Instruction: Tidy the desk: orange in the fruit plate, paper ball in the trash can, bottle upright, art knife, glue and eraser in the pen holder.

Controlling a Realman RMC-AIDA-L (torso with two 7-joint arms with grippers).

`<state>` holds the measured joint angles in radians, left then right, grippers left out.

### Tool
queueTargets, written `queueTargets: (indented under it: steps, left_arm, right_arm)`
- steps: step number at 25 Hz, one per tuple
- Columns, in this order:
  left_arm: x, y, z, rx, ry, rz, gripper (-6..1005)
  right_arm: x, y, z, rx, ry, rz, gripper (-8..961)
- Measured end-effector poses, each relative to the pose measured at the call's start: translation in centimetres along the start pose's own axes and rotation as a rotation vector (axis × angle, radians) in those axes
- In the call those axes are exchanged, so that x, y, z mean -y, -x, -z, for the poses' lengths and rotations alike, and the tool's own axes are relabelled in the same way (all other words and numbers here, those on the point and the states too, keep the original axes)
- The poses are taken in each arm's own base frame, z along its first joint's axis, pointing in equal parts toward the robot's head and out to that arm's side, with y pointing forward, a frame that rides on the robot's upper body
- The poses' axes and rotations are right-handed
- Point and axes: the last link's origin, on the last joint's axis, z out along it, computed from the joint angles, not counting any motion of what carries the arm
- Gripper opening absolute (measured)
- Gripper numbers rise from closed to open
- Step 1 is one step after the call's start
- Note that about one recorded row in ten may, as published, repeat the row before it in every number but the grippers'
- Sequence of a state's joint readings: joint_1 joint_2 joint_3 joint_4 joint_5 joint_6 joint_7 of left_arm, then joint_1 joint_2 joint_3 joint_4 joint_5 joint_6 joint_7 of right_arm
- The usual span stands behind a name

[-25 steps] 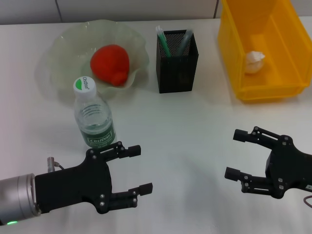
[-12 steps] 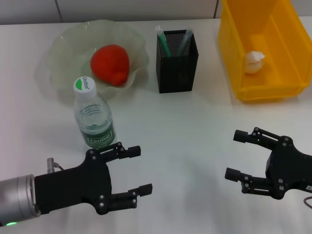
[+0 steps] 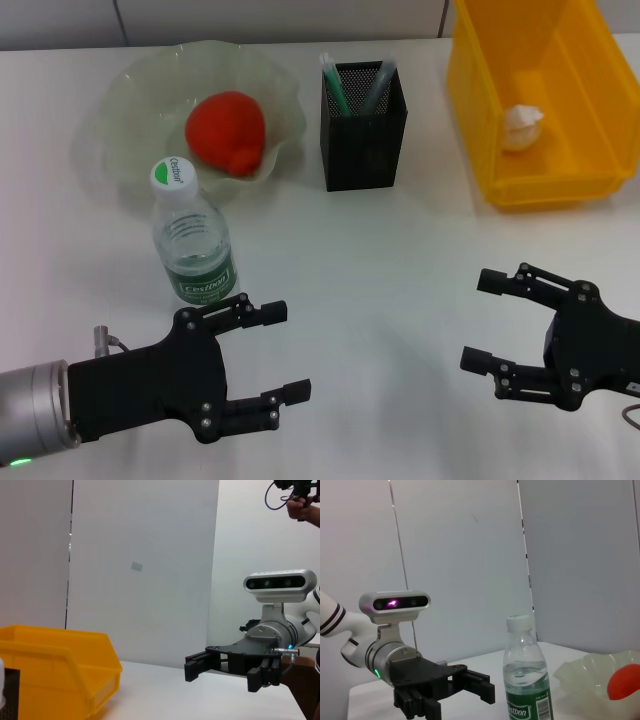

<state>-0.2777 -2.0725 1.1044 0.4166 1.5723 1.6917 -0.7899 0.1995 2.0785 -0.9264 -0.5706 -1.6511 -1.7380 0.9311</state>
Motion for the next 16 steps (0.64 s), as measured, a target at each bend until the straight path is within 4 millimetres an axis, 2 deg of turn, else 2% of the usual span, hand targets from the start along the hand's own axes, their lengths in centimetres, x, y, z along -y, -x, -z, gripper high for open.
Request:
queueTargets:
  steps: [16]
  left_arm:
    - [0.05, -0.05, -0.06, -0.001, 0.002, -0.001, 783]
  right_arm:
    - [-0.11, -0.08, 0.08, -0.002, 0.001, -0.003, 842]
